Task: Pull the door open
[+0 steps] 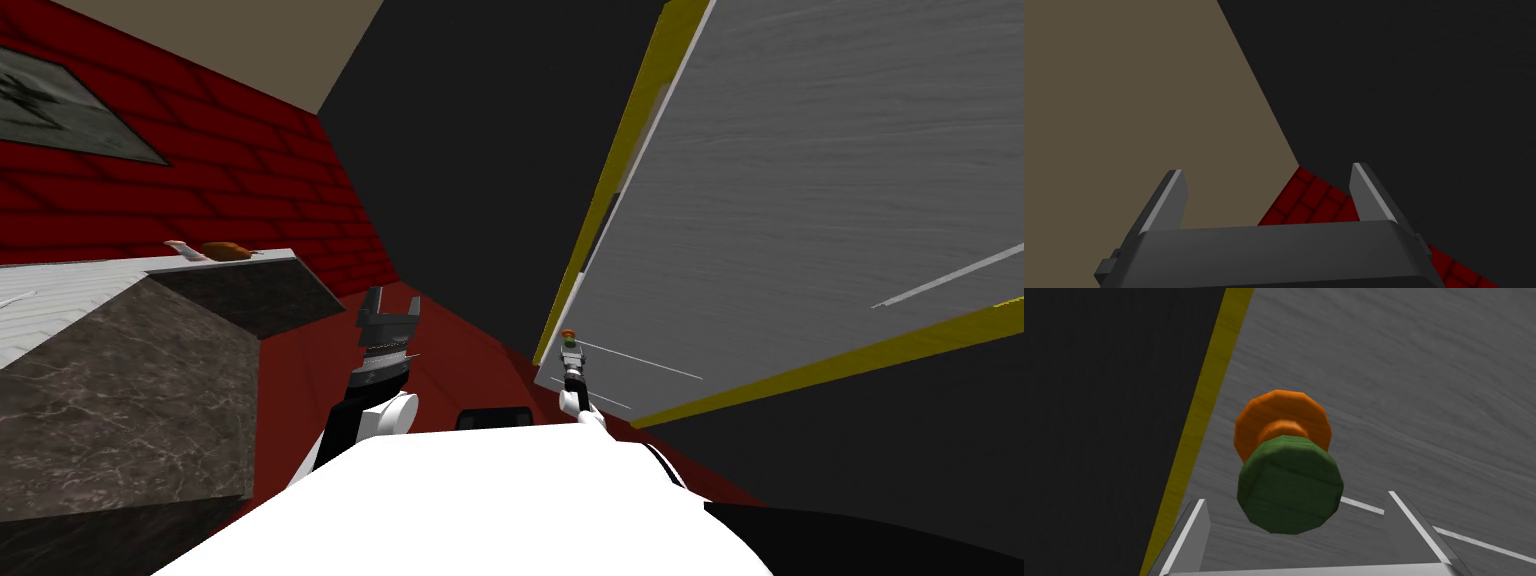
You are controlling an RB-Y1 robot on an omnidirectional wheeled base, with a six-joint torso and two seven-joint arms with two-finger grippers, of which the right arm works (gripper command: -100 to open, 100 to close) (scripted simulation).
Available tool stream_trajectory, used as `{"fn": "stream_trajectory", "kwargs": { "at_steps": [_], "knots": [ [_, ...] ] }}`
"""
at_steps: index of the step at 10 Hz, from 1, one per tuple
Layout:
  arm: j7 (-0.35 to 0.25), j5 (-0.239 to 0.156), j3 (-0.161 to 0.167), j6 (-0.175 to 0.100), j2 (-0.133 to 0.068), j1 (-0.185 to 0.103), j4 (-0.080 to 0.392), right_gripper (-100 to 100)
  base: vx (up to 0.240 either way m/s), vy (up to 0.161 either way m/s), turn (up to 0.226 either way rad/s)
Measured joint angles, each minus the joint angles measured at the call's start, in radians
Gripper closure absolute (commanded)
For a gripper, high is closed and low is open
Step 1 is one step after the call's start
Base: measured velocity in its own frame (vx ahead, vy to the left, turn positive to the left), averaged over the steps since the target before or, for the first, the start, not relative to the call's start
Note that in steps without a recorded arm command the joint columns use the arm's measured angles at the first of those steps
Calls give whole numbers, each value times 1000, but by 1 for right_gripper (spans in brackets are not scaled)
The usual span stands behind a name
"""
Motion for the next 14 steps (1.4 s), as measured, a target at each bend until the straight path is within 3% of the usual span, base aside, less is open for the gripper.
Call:
{"fn": "stream_trajectory", "kwargs": {
  "at_steps": [4,9,10,11,13,14],
  "knots": [
    [-96,-33,5,21,36,-4,-38,-100,-98,-8,18],
    [-209,-68,11,28,68,-29,-39,-100,-94,-4,17],
    [-228,-77,11,43,78,-17,-72,-100,-99,-31,9],
    [-246,-83,12,49,84,-21,-75,-100,-84,-22,12],
    [-264,-88,13,45,90,-29,-67,-100,46,0,60],
    [-274,-90,11,53,75,0,-96,-100,182,-2,74]
  ]
}}
